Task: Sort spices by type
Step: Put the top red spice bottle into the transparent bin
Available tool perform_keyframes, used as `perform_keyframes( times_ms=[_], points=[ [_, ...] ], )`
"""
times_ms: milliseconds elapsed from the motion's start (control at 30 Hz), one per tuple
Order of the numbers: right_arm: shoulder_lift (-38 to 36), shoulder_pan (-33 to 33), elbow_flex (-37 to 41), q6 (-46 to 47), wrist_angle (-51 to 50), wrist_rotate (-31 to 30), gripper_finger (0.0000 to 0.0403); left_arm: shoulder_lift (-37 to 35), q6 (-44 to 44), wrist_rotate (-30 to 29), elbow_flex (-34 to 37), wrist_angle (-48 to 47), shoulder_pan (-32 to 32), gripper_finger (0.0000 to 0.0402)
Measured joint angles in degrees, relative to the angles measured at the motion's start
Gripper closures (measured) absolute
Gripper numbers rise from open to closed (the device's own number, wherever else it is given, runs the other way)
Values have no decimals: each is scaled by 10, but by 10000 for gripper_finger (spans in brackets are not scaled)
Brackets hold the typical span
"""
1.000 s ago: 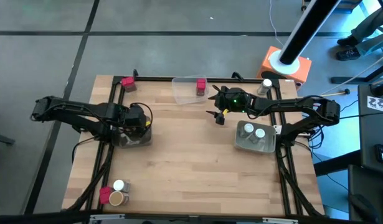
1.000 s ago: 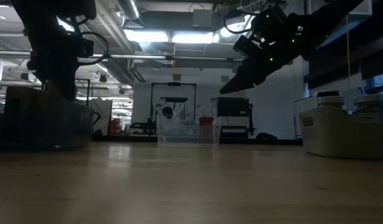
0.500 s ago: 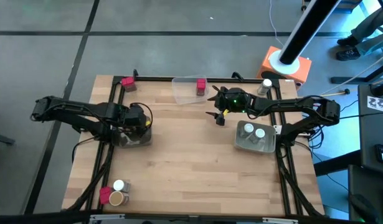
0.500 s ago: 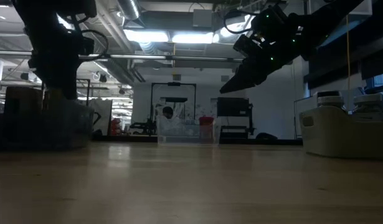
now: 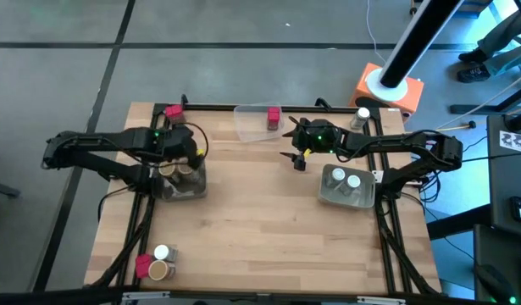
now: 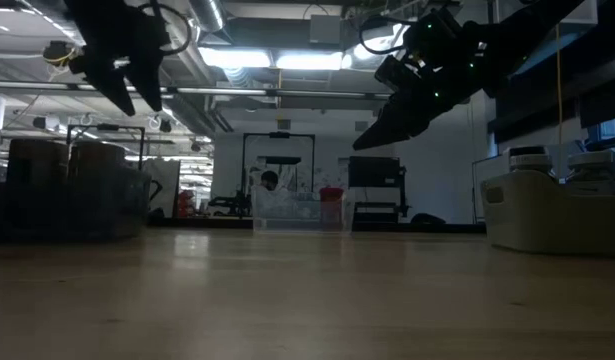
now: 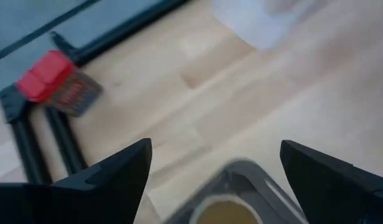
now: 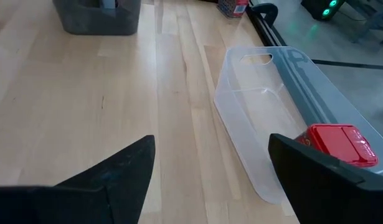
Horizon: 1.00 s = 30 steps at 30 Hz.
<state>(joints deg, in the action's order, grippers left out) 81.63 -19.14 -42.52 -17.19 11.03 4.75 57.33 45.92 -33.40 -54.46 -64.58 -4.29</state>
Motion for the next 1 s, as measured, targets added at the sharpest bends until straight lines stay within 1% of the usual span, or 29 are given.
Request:
perform_keyframes(
  times_ms=[67,333,500,667,733,900,1000],
  points=[
    [0,0,0,-2,1,0,89,0,4,-10,0,0,-21,65],
    [0,0,0,-39,16,0,89,0,-2,-17,0,9,-117,66],
    [0,0,0,-65,27,0,89,11,-33,-18,0,12,-186,66],
    [0,0,0,-76,26,0,89,34,-86,-18,0,21,-256,66],
    [0,0,0,-80,24,0,89,47,-115,-11,0,34,-284,66],
    [0,0,0,-83,1,0,89,84,-187,39,-1,58,-353,66],
    [0,0,0,-92,-7,0,89,118,-222,57,-25,45,-388,66]
  ],
)
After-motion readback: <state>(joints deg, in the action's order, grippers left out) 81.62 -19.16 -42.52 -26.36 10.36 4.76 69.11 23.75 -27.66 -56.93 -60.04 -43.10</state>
